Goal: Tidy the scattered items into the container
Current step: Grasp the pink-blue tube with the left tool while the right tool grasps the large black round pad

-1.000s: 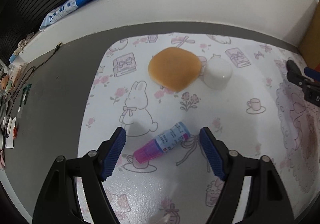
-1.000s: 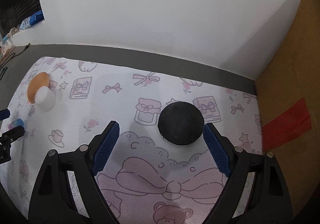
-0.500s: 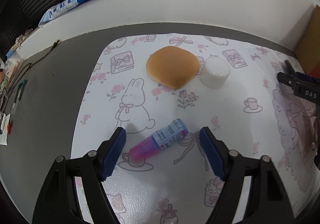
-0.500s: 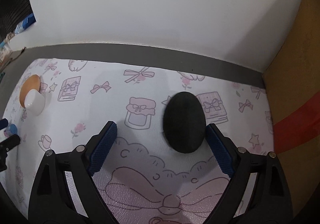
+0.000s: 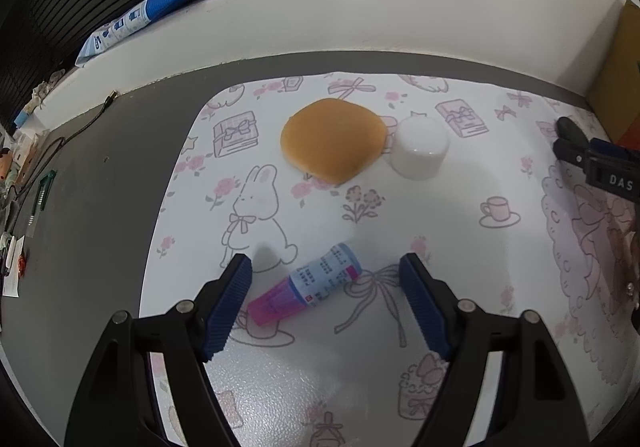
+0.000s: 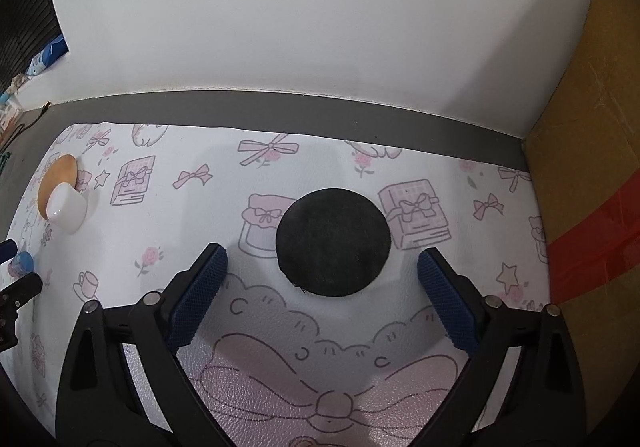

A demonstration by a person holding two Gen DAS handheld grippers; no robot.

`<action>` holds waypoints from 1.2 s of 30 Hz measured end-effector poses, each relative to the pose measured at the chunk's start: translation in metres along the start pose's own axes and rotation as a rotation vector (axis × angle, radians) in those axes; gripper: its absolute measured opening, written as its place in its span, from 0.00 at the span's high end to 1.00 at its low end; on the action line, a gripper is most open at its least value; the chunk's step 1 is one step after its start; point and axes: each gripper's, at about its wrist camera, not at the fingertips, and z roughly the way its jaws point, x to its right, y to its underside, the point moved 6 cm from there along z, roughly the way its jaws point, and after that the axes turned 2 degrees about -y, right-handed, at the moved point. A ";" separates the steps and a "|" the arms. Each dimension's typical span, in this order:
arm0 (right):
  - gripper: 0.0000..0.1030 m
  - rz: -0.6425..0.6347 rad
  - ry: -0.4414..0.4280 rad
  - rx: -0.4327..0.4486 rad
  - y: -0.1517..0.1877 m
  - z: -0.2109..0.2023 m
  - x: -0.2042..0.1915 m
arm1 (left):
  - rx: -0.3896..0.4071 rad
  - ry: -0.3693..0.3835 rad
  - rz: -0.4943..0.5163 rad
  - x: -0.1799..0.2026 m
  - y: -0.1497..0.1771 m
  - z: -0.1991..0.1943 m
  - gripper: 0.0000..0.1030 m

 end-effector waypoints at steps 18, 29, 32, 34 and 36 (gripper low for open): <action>0.50 -0.008 -0.003 0.004 -0.007 -0.001 0.000 | 0.021 0.031 -0.045 0.007 -0.001 -0.002 0.66; 0.59 -0.003 -0.003 0.009 -0.010 0.004 -0.001 | 0.002 -0.039 -0.045 0.012 -0.005 -0.002 0.82; 0.78 0.007 0.012 0.014 -0.011 0.004 0.003 | -0.002 -0.053 -0.047 0.012 -0.006 -0.003 0.82; 0.80 0.008 0.005 0.011 -0.011 0.005 0.003 | 0.000 -0.041 -0.053 0.012 -0.007 -0.004 0.82; 0.81 0.003 0.006 0.008 -0.011 0.004 0.002 | 0.002 -0.045 -0.051 0.013 -0.007 -0.005 0.82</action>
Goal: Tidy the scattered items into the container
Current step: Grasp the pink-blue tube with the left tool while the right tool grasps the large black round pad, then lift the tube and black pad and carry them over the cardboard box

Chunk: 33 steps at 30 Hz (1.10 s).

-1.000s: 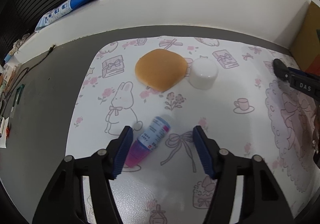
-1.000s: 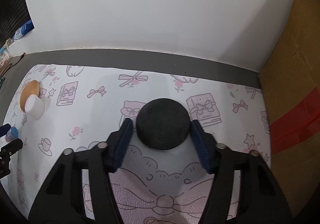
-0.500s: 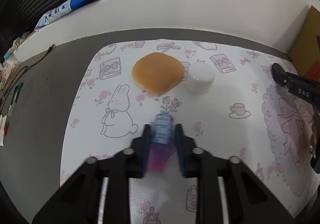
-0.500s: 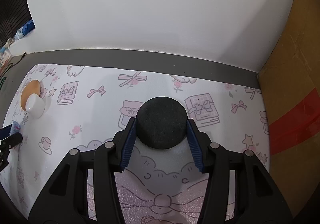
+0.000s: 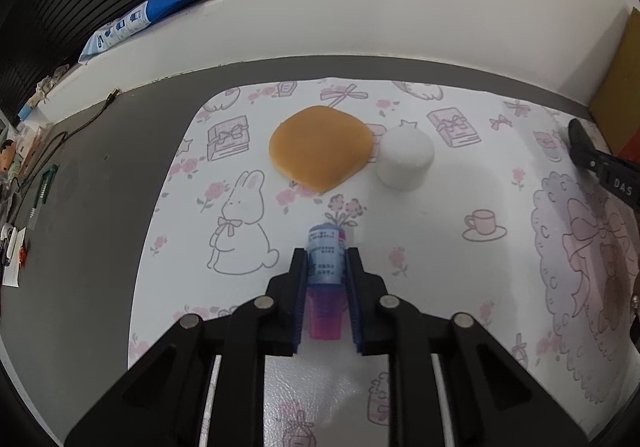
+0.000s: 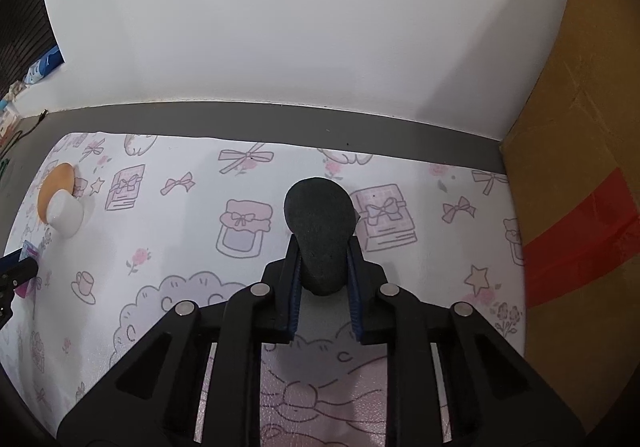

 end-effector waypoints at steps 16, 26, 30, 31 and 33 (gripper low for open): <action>0.82 -0.014 -0.020 0.040 -0.008 -0.073 0.023 | 0.070 0.051 0.004 0.017 -0.018 -0.044 0.82; 0.82 -0.051 -0.010 0.110 -0.016 -0.149 -0.017 | 0.166 0.090 -0.008 0.034 -0.050 -0.114 0.82; 0.82 -0.068 -0.010 0.139 -0.022 -0.181 -0.025 | 0.200 0.079 0.017 0.043 -0.059 -0.138 0.82; 0.82 -0.068 -0.008 0.144 -0.022 -0.184 -0.028 | 0.210 0.085 0.019 0.046 -0.061 -0.145 0.82; 0.82 -0.071 -0.009 0.160 -0.025 -0.201 -0.028 | 0.230 0.104 0.024 0.052 -0.064 -0.156 0.82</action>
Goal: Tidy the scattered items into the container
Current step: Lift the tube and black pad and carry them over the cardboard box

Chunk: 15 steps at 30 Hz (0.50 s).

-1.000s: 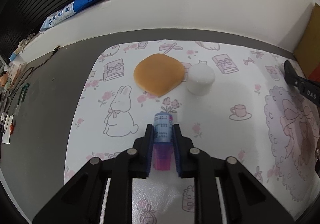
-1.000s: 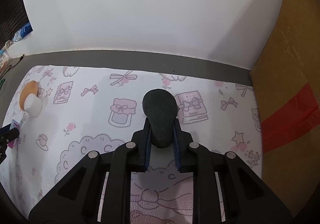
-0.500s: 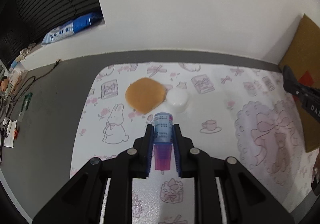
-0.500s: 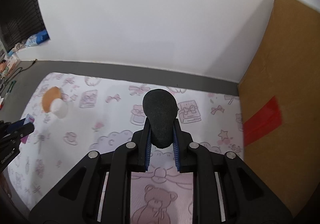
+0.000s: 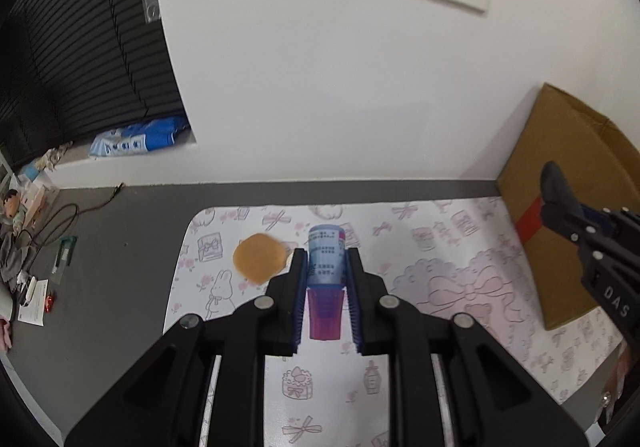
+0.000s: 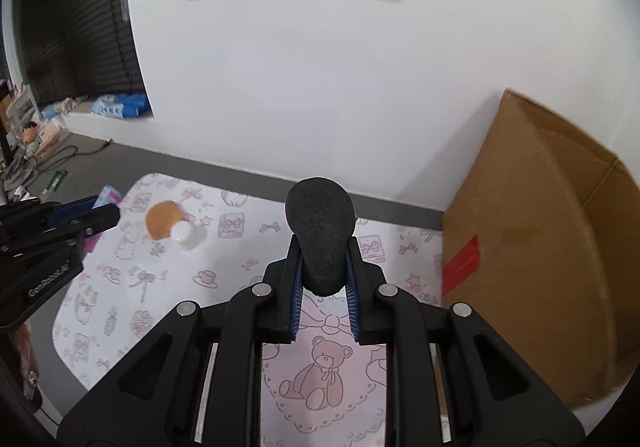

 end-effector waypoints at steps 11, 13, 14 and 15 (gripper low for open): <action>0.82 -0.029 0.003 0.070 -0.025 -0.065 0.002 | 0.059 0.081 0.010 0.030 -0.031 -0.048 0.82; 0.82 -0.031 0.007 0.080 -0.027 -0.073 0.002 | 0.086 0.097 0.022 0.035 -0.037 -0.056 0.82; 0.82 -0.033 0.008 0.088 -0.029 -0.080 0.003 | 0.096 0.098 0.025 0.038 -0.040 -0.062 0.82; 0.82 -0.035 0.009 0.093 -0.031 -0.086 0.004 | 0.103 0.100 0.027 0.039 -0.042 -0.066 0.82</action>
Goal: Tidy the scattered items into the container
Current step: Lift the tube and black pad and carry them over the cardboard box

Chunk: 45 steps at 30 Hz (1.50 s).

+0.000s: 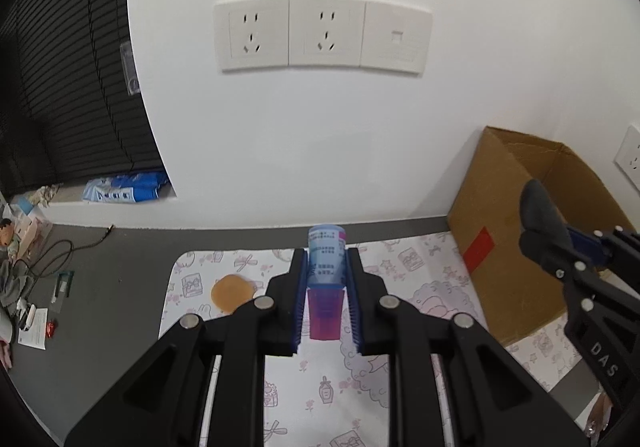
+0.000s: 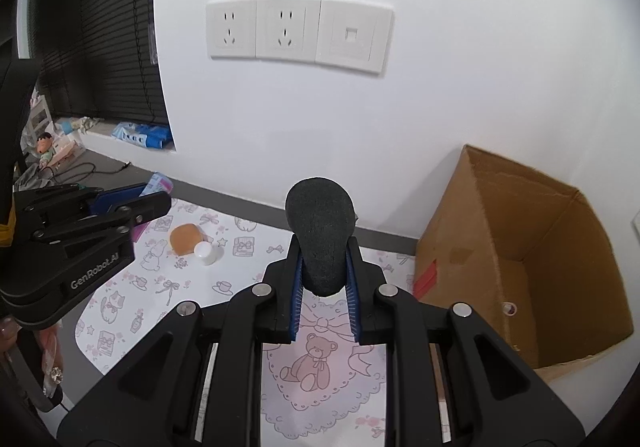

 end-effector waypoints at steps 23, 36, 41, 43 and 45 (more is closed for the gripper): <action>0.81 -0.002 0.035 0.100 -0.017 -0.064 0.006 | 0.099 0.015 0.035 0.036 -0.027 -0.051 0.82; 0.81 0.020 0.042 0.124 -0.015 -0.075 0.038 | 0.131 0.008 0.070 0.075 -0.040 -0.052 0.82; 0.81 0.042 0.062 0.125 -0.009 -0.076 0.064 | 0.130 0.029 0.090 0.102 -0.046 -0.049 0.82; 0.81 0.052 0.074 0.125 -0.006 -0.076 0.076 | 0.128 0.039 0.099 0.113 -0.049 -0.047 0.82; 0.81 0.062 0.085 0.122 -0.003 -0.076 0.089 | 0.117 0.057 0.117 0.126 -0.052 -0.045 0.82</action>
